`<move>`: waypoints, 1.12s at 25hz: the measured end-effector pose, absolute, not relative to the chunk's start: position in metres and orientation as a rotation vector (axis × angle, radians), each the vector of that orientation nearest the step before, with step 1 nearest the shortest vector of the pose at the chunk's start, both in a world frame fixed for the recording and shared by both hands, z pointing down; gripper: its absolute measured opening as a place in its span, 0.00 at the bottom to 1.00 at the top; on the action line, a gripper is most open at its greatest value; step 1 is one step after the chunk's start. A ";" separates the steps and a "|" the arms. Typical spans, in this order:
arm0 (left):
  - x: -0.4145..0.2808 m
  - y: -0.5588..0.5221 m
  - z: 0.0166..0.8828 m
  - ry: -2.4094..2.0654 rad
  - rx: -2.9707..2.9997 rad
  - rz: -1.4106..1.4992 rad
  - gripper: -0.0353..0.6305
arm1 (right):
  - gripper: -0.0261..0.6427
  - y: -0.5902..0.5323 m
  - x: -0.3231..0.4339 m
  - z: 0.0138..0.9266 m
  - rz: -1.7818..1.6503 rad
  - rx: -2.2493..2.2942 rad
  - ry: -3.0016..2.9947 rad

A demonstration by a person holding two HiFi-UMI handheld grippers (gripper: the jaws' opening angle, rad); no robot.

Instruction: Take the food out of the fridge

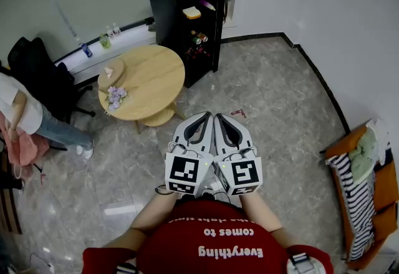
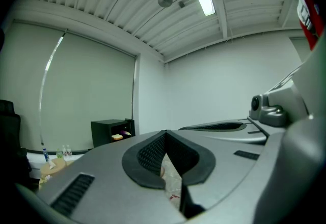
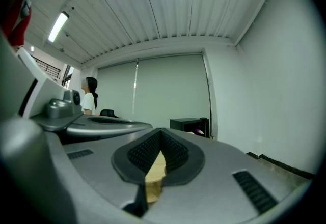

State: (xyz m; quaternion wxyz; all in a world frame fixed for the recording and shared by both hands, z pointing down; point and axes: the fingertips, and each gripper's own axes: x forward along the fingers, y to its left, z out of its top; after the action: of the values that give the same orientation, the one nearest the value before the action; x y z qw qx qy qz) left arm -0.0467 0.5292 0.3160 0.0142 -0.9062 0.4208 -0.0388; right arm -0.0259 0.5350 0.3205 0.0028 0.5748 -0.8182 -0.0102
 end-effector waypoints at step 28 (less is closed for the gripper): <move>-0.025 0.391 0.351 1.413 -2.811 -0.158 0.06 | 0.06 0.395 -0.003 0.355 0.021 1.724 -2.604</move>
State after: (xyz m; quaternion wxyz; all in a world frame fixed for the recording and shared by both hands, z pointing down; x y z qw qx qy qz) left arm -0.0255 0.3908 0.3513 -0.0043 -0.8923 0.4486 -0.0503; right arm -0.0031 0.3954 0.3550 0.0092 0.5520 -0.8337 0.0066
